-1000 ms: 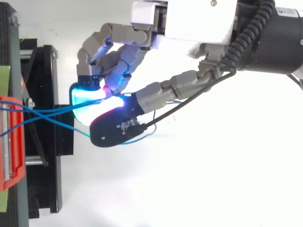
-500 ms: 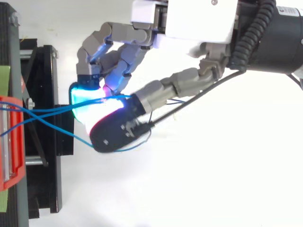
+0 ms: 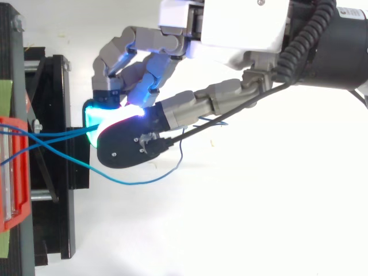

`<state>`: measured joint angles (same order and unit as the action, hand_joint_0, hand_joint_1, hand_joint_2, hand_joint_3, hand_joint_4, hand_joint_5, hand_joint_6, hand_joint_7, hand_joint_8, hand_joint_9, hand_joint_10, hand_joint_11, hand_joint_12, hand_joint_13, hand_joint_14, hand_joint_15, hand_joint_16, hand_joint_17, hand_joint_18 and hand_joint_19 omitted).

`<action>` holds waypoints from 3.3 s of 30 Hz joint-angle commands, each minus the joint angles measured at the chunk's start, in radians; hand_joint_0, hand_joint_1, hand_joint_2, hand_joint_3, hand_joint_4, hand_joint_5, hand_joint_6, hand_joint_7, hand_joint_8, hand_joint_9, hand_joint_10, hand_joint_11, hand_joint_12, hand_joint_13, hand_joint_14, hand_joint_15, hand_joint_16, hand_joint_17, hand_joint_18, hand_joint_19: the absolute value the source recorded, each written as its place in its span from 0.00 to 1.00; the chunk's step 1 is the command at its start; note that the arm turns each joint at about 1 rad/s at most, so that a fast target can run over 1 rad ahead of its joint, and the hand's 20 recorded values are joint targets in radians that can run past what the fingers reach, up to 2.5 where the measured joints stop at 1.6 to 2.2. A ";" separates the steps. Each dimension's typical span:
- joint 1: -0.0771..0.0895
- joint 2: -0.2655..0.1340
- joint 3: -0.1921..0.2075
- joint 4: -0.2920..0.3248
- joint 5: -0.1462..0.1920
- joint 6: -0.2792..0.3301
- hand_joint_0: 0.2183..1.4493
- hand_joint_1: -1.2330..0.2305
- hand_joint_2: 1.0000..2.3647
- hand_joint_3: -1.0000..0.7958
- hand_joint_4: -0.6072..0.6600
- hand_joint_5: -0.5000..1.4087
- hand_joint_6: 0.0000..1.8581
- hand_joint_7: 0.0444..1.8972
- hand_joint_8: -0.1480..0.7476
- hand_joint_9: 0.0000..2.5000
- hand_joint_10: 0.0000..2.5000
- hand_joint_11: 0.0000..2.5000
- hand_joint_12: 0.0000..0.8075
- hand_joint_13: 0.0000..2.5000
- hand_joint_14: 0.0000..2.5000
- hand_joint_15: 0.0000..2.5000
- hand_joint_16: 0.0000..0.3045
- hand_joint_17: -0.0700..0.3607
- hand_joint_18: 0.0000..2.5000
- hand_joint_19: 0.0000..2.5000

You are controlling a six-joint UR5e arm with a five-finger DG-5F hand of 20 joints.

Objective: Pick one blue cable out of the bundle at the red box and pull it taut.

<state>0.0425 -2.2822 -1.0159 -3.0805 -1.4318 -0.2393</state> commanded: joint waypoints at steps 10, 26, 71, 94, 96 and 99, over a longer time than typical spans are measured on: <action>0.000 0.000 0.000 -0.009 -0.001 0.000 0.35 0.32 0.01 0.45 0.66 0.16 0.46 0.44 0.59 0.42 0.01 0.47 0.46 0.25 0.00 0.13 0.17 0.44 0.25 0.16; 0.000 0.000 0.005 -0.009 -0.001 -0.002 0.32 0.51 0.01 0.37 0.64 0.17 0.46 0.44 0.58 0.44 0.01 0.46 0.44 0.28 0.01 0.14 0.17 0.43 0.26 0.17; 0.002 0.000 0.022 -0.035 -0.001 -0.002 0.24 0.38 0.00 0.28 0.66 0.16 0.47 0.43 0.60 0.41 0.01 0.44 0.47 0.27 0.01 0.14 0.18 0.45 0.27 0.16; 0.002 0.001 0.023 -0.035 -0.001 -0.003 0.37 0.30 0.01 0.42 0.57 0.17 0.51 0.47 0.59 0.42 0.01 0.46 0.44 0.28 0.01 0.14 0.17 0.43 0.28 0.16; 0.002 0.000 0.023 -0.035 -0.001 -0.003 0.39 0.28 0.01 0.40 0.57 0.17 0.51 0.48 0.59 0.42 0.01 0.46 0.45 0.28 0.01 0.14 0.16 0.42 0.28 0.16; 0.002 0.000 0.023 -0.035 -0.001 -0.003 0.41 0.27 0.00 0.28 0.60 0.17 0.51 0.45 0.58 0.42 0.01 0.46 0.44 0.28 0.01 0.14 0.16 0.42 0.28 0.15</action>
<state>0.0445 -2.2824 -0.9929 -3.1155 -1.4321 -0.2424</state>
